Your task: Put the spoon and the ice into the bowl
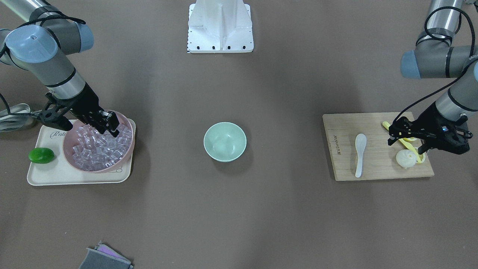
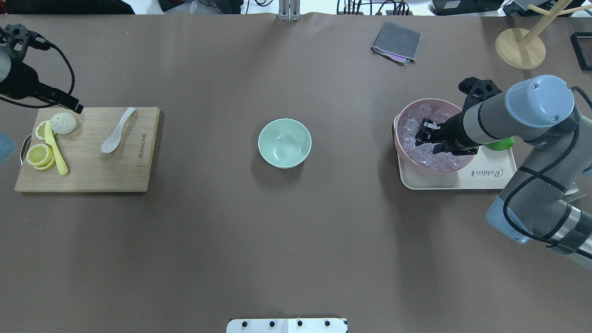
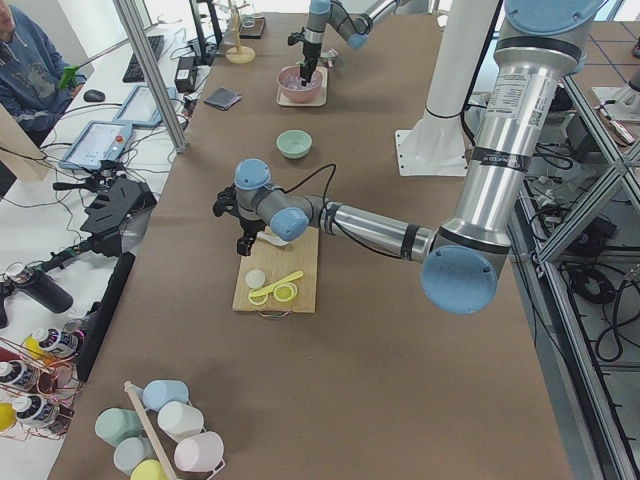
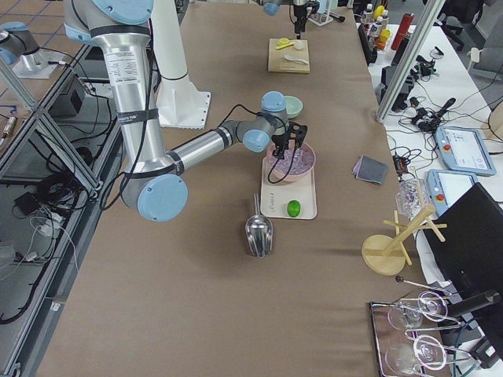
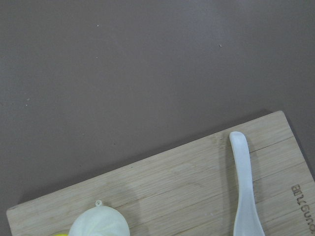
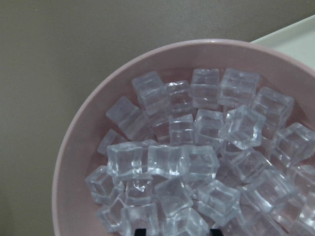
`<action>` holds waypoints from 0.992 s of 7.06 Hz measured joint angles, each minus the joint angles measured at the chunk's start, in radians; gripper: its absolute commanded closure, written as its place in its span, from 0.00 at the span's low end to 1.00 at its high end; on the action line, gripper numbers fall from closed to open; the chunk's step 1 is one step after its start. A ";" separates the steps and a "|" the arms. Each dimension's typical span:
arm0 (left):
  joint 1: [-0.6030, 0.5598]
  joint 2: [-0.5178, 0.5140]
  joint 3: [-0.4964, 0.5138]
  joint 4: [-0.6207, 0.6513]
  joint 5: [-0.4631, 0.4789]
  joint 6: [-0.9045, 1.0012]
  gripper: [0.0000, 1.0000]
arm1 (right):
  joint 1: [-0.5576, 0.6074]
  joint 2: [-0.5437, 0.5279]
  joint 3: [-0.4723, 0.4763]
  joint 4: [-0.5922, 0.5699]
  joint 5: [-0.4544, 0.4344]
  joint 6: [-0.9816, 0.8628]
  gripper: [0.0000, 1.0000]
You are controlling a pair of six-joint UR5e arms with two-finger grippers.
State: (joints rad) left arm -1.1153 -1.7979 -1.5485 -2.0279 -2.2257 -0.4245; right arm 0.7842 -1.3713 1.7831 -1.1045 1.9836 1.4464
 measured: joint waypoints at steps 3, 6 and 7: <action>0.000 0.006 0.000 0.000 0.000 0.001 0.03 | -0.008 0.003 -0.009 0.001 -0.018 0.004 0.51; 0.000 0.010 0.001 -0.002 0.000 0.002 0.03 | -0.012 0.004 -0.019 0.000 -0.021 0.005 0.68; 0.000 0.011 0.001 -0.002 0.000 0.002 0.03 | -0.012 0.001 -0.022 0.000 -0.021 0.004 0.89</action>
State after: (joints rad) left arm -1.1156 -1.7872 -1.5480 -2.0294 -2.2258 -0.4222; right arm 0.7717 -1.3699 1.7612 -1.1041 1.9621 1.4508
